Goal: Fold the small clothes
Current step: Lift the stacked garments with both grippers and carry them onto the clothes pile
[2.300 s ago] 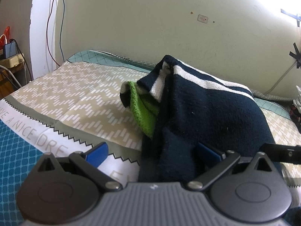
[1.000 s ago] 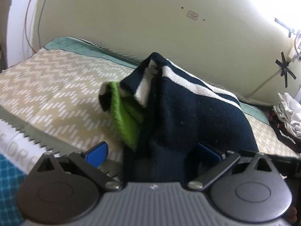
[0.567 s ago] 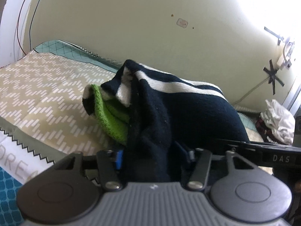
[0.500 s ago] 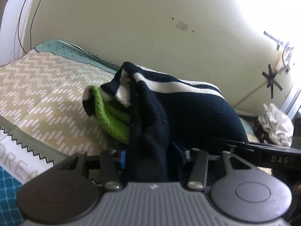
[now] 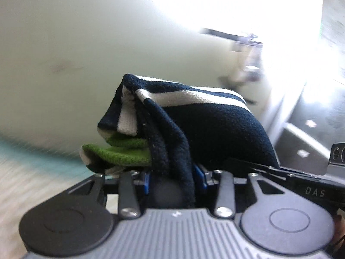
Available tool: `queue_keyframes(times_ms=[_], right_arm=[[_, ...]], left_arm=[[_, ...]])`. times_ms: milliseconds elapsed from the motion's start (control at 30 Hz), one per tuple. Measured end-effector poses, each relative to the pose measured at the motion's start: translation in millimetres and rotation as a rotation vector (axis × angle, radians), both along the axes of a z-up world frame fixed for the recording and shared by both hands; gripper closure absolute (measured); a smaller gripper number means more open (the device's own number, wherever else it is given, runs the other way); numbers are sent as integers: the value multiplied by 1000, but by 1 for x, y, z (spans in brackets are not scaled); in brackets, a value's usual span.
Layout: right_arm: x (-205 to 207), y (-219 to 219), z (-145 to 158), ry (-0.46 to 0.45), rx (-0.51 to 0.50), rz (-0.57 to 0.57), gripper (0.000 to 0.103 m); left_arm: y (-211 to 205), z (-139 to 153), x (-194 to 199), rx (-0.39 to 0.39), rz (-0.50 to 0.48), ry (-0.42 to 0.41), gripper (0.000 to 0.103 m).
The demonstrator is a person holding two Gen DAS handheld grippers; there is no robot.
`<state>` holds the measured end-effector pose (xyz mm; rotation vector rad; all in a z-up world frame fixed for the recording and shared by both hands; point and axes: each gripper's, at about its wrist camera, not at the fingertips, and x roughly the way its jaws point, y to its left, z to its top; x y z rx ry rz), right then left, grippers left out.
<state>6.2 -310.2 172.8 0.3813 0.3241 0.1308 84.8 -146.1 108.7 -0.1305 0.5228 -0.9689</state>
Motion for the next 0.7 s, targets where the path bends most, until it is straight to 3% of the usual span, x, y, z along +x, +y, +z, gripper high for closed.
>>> queue_keyframes(times_ms=[100, 200, 267, 367, 433, 467, 567, 633, 700], right_arm=[[-31, -83, 26, -43, -30, -134, 63], [-49, -170, 30, -26, 26, -248, 63], [-51, -221, 12, 23, 95, -309, 61], [-47, -289, -46, 168, 235, -394, 60], [-47, -316, -94, 206, 340, -440, 75], [-52, -323, -107, 173, 377, -436, 77], [-58, -319, -111, 124, 352, -454, 77], [-58, -310, -107, 114, 307, -456, 74], [-61, -294, -99, 90, 268, -462, 56]], left_arm=[[-101, 27, 4, -31, -101, 17, 67], [-197, 28, 14, -16, -172, 77, 67], [-251, 11, 20, 38, -192, 133, 67], [-317, -39, 34, 168, -180, 197, 66], [-338, -65, 36, 185, -179, 176, 63], [-340, -68, 33, 163, -180, 153, 63], [-344, -61, 22, 208, -179, 52, 57], [-341, -54, 13, 253, -153, -10, 47], [-333, -45, 3, 257, -126, -56, 44]])
